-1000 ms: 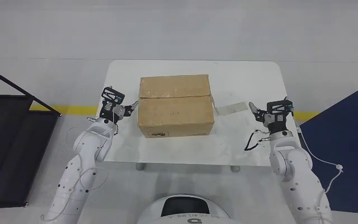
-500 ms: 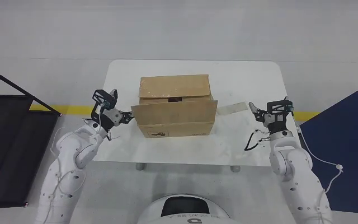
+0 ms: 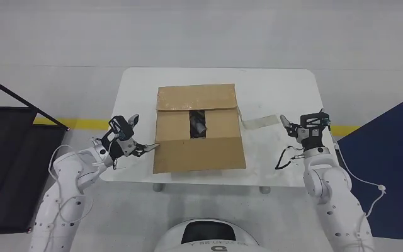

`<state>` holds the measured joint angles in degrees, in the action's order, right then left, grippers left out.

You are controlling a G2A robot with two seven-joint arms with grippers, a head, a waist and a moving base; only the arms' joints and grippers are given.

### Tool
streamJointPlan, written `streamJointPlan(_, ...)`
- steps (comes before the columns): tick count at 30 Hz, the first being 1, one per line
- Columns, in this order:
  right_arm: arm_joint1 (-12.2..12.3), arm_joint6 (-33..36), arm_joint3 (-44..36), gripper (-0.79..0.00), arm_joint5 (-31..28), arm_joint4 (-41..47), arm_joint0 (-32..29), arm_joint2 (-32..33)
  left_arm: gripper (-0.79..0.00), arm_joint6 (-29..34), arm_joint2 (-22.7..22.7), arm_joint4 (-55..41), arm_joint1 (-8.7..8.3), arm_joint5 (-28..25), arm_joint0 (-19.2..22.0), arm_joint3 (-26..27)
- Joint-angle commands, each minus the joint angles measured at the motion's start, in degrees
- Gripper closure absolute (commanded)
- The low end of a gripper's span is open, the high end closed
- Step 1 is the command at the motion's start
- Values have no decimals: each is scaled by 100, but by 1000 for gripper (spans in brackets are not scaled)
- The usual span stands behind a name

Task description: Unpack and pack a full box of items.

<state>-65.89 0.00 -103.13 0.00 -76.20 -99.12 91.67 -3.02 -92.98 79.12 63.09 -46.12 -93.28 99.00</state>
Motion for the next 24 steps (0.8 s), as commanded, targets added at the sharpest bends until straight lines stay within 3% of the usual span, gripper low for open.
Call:
streamJointPlan(1, 0, 0, 0, -785, 0, 0, 0, 0, -785, -30, -92, -647, 36, 536, -22, -134)
streamJointPlan(3, 0, 0, 0, -785, 0, 0, 0, 0, -785, 197, -61, -1172, 90, 1267, 12, -141)
streamJointPlan(7, 0, 0, 0, -785, 0, 0, 0, 0, -785, 338, 121, -1632, 171, 2248, 146, -264)
streamJointPlan(11, -12, -49, 28, -785, 27, 72, 61, -8, -785, 363, 383, -2107, 260, 2940, 419, -617)
streamJointPlan(18, -121, 1113, 445, -785, 603, -502, 1157, -839, -785, 363, 403, -2151, 266, 2964, 438, -646)
streamJointPlan(24, -124, 1173, 443, -785, 600, -584, 1193, -891, -785, 363, 403, -2151, 266, 2964, 438, -646)
